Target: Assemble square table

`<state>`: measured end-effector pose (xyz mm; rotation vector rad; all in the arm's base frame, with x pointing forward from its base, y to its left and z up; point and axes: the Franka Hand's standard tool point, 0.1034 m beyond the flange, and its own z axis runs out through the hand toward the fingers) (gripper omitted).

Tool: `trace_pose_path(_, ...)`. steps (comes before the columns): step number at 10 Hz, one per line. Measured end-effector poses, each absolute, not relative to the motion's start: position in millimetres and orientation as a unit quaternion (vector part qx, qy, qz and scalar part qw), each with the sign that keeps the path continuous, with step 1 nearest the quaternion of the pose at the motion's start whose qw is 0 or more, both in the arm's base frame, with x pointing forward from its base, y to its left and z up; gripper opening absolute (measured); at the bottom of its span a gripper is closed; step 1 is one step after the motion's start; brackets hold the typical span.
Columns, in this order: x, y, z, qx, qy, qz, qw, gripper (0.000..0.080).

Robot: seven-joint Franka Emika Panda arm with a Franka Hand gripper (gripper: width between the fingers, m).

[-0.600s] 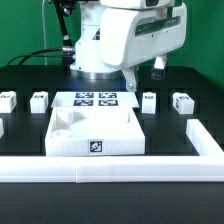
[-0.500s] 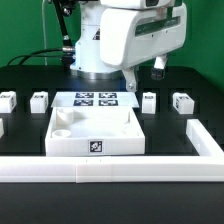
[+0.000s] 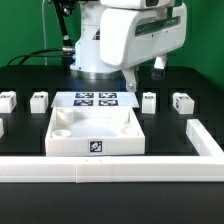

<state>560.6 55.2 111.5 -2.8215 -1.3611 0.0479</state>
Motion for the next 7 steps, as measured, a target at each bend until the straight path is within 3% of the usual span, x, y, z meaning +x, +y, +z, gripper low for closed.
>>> trace_pose_path(4, 532.1, 43.0, 94.9, -0.838, -0.545, 0.011, 0.005, 0.065)
trace_pose_path(7, 530.9, 41.4, 92.3, -0.835, -0.55, 0.014, 0.007, 0.065)
